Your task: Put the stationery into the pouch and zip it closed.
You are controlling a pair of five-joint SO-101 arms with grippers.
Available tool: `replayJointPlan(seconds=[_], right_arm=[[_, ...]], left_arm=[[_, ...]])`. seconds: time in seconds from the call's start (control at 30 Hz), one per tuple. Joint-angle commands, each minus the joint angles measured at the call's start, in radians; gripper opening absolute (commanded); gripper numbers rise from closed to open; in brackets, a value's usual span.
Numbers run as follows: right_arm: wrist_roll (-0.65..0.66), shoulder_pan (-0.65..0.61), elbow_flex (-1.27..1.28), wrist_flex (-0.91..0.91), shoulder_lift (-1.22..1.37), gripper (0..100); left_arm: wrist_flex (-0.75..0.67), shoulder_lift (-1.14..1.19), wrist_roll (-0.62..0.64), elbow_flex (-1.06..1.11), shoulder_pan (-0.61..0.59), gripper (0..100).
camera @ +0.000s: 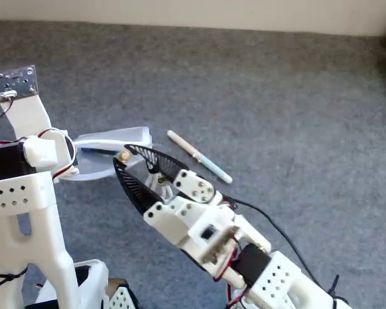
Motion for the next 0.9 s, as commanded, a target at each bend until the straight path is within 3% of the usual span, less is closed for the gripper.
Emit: replayJointPlan(seconds=[0.0, 0.67, 0.87], right_arm=[[0.015, -0.007, -0.007, -0.025, 0.079, 0.5], [0.006, -0.073, -0.007, 0.047, 0.245, 0.5], [-0.192, -0.013, -0.019, 0.012, 0.312, 0.7]], left_arm=[[-0.018, 0.008, 0.008, 0.004, -0.018, 1], [-0.02, 0.008, 0.008, 0.007, -0.013, 1], [-0.032, 0.008, 0.008, 0.019, -0.015, 1]])
